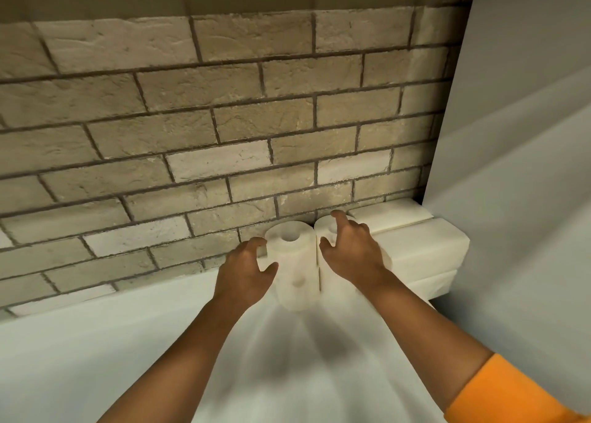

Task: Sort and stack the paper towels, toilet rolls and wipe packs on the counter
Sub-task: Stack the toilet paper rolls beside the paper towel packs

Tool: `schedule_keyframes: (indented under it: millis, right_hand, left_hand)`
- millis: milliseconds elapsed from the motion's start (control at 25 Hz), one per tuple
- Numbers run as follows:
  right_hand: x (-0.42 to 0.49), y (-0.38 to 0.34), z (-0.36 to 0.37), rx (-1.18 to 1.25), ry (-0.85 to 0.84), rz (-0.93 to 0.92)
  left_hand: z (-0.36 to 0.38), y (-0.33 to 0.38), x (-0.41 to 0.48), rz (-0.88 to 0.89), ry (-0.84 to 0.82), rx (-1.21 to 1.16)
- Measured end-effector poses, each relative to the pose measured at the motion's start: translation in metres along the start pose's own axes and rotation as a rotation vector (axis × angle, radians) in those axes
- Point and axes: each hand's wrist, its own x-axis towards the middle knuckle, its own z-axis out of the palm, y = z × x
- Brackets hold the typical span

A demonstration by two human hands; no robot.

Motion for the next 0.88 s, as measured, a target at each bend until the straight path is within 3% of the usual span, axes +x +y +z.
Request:
schedule_keyframes:
  millis: [240,440,640,880]
  right_hand:
    - [-0.040,-0.048,0.000,0.211,-0.055,0.005]
    - [-0.077,-0.098,0.035,0.312,-0.165,0.019]
    - [-0.135,-0.157,0.094,0.299,-0.334,-0.071]
    - [-0.201,-0.213,0.158,0.290,-0.472,-0.078]
  left_hand:
    - [-0.046,-0.037,-0.041,-0.057,0.101,-0.125]
    - [-0.089,-0.089,-0.082,-0.163,0.049,-0.198]
    - [-0.124,-0.153,-0.139,-0.288,-0.022,-0.266]
    - [-0.156,-0.235,-0.210,-0.341,0.007,-0.268]
